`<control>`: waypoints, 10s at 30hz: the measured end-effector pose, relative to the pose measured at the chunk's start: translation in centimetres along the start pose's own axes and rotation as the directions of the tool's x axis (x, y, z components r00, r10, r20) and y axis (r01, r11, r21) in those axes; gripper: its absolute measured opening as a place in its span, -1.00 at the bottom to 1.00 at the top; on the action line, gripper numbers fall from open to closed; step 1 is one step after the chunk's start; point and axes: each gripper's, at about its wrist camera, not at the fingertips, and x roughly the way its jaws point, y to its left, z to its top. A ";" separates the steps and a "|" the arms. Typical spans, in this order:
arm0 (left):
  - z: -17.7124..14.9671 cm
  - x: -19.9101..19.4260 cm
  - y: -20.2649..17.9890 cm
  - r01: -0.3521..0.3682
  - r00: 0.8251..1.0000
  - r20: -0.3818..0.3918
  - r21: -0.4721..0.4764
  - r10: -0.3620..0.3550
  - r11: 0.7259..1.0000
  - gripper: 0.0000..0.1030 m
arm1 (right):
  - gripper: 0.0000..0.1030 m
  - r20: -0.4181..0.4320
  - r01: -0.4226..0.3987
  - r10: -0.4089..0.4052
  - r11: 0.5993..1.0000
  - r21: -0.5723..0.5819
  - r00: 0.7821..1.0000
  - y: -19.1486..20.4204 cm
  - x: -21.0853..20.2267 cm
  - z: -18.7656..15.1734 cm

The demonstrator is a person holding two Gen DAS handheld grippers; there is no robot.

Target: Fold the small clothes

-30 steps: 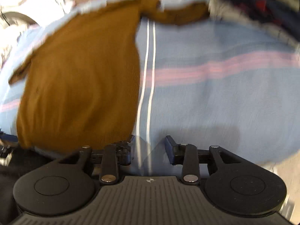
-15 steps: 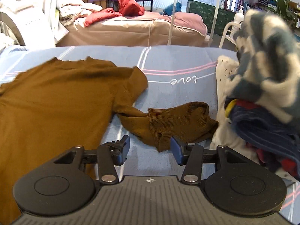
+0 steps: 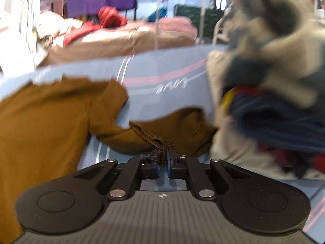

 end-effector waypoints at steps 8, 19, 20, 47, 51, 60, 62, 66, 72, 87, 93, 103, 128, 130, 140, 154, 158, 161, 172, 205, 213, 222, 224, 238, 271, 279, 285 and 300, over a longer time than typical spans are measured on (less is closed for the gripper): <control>-0.3 0.1 0.3 0.006 1.000 0.001 0.004 -0.006 1.000 1.00 | -0.83 0.006 -0.048 0.048 0.979 0.197 0.999 -6.2 -6.5 0.0; -0.1 0.4 0.3 0.009 1.000 -0.003 0.008 -0.009 1.000 1.00 | -0.86 0.013 0.005 -0.011 0.923 0.385 1.000 -11.5 -10.9 -1.0; -0.1 0.4 0.3 0.009 1.000 -0.003 0.009 -0.009 1.000 1.00 | -0.87 0.019 0.003 -0.011 0.918 0.397 1.000 -11.7 -11.2 -0.9; -1.2 -5.2 3.7 -0.105 0.989 0.105 -0.040 0.109 0.994 1.00 | -0.41 -0.408 -0.681 0.670 0.718 0.144 0.620 14.8 -5.0 -4.4; -1.4 -6.3 2.7 -0.051 0.985 0.168 0.073 0.038 0.996 1.00 | -0.17 -0.373 -0.632 0.674 0.735 0.247 0.638 12.2 -4.8 -4.0; -2.3 -7.2 -6.1 0.105 0.959 0.180 0.496 -0.220 0.862 0.74 | 0.48 -0.201 -0.374 0.462 0.855 0.360 0.864 2.5 -6.2 -1.2; -2.6 -7.2 -7.8 0.109 0.964 0.141 0.562 -0.224 0.820 0.38 | 0.59 -0.204 -0.345 0.446 0.853 0.391 0.872 1.4 -6.1 -1.8; -3.1 -6.7 -9.4 0.127 0.973 0.074 0.620 -0.218 0.774 -0.13 | 0.69 -0.228 -0.329 0.448 0.847 0.419 0.864 1.3 -5.5 -3.4; -5.3 -4.7 -11.8 0.078 0.992 0.016 0.718 -0.128 0.692 -0.11 | 0.78 -0.225 -0.342 0.473 0.827 0.446 0.852 1.4 -5.4 -4.5; -2.9 -3.4 -9.8 0.148 0.988 -0.044 0.503 -0.145 0.852 -0.69 | 1.00 -0.244 -0.291 0.441 0.831 0.474 0.863 0.3 -5.1 -6.0; -2.3 -3.8 -9.4 0.202 0.978 -0.046 0.451 -0.203 0.869 -0.87 | 1.00 -0.248 -0.286 0.442 0.828 0.482 0.862 0.1 -5.1 -6.1; 5.3 -6.2 3.0 0.518 0.852 0.142 -0.088 -0.504 0.851 -0.88 | 1.00 -0.242 -0.283 0.423 0.845 0.454 0.873 0.5 -5.4 -6.0; 2.0 1.0 0.3 0.473 0.881 0.003 0.058 -0.474 0.879 -0.02 | 1.00 -0.288 -0.259 0.371 0.896 0.360 0.883 2.5 -5.1 -7.0; 2.0 1.2 1.2 0.495 0.869 0.009 0.030 -0.495 0.868 0.01 | 1.00 -0.289 -0.263 0.374 0.896 0.357 0.881 2.5 -5.2 -7.1; 2.0 2.0 -0.3 0.554 0.830 -0.071 -0.018 -0.553 0.833 -0.87 | 1.00 -0.287 -0.266 0.378 0.894 0.361 0.880 2.6 -5.3 -7.1; 6.9 -6.7 15.5 0.411 0.870 0.418 -0.324 -0.260 0.852 -0.87 | 1.00 -0.241 -0.334 0.393 0.908 0.253 0.887 4.2 -4.1 -5.3; 5.3 -7.6 20.2 0.335 0.898 0.415 -0.421 -0.150 0.843 -0.87 | 1.00 -0.203 -0.391 0.402 0.916 0.093 0.893 7.3 -2.6 -3.6; 3.4 -7.4 22.1 0.302 0.913 0.391 -0.460 -0.116 0.835 -0.87 | 0.88 -0.138 -0.396 0.382 0.913 -0.098 0.914 10.2 -1.5 -2.0; 1.2 -5.6 25.2 0.255 0.938 0.338 -0.522 -0.077 0.814 -0.87 | -0.01 -0.100 -0.172 0.142 0.861 -0.479 0.985 15.1 7.8 0.6; -1.6 1.9 21.4 0.184 0.982 0.131 -0.533 -0.134 0.826 -0.71 | 0.34 -0.159 -0.238 0.290 0.929 0.283 0.944 5.3 12.7 9.6; -1.6 2.3 21.7 0.199 0.980 0.128 -0.540 -0.153 0.818 -0.68 | -0.92 -0.254 -0.166 0.401 0.761 0.627 0.880 4.5 18.3 9.4; 0.4 3.7 22.1 0.200 0.979 0.145 -0.535 -0.144 0.821 -0.68 | -0.92 -0.164 -0.118 0.215 0.881 0.458 0.963 6.1 18.2 14.3; 0.9 4.0 22.1 0.179 0.982 0.143 -0.530 -0.121 0.829 -0.68 | -0.91 -0.203 -0.108 0.213 0.895 0.434 0.956 6.5 19.8 14.4; 1.0 2.2 22.2 0.194 0.975 0.182 -0.444 -0.124 0.875 -0.19 | 1.00 -0.016 -0.219 0.236 0.870 -0.441 0.972 15.6 8.5 9.9; -6.7 -4.9 32.6 0.007 0.916 0.293 -0.695 0.275 0.719 0.96 | 1.00 -0.234 -0.221 0.146 0.916 -0.336 0.961 19.0 0.8 -3.4; -3.8 -1.5 30.3 -0.154 0.925 0.227 -0.505 0.303 0.849 0.69 | 1.00 -0.342 -0.193 0.123 0.965 -0.180 0.932 17.5 2.8 -3.3; -2.2 1.6 28.9 -0.273 0.918 0.170 -0.388 0.359 0.880 -0.02 | 1.00 -0.322 -0.177 0.105 0.963 -0.203 0.941 17.9 2.6 -4.0; 1.5 -7.2 30.1 0.006 0.852 0.433 -0.570 0.295 0.821 -0.93 | 1.00 -0.241 -0.162 0.112 0.966 -0.200 0.964 17.5 1.9 -5.3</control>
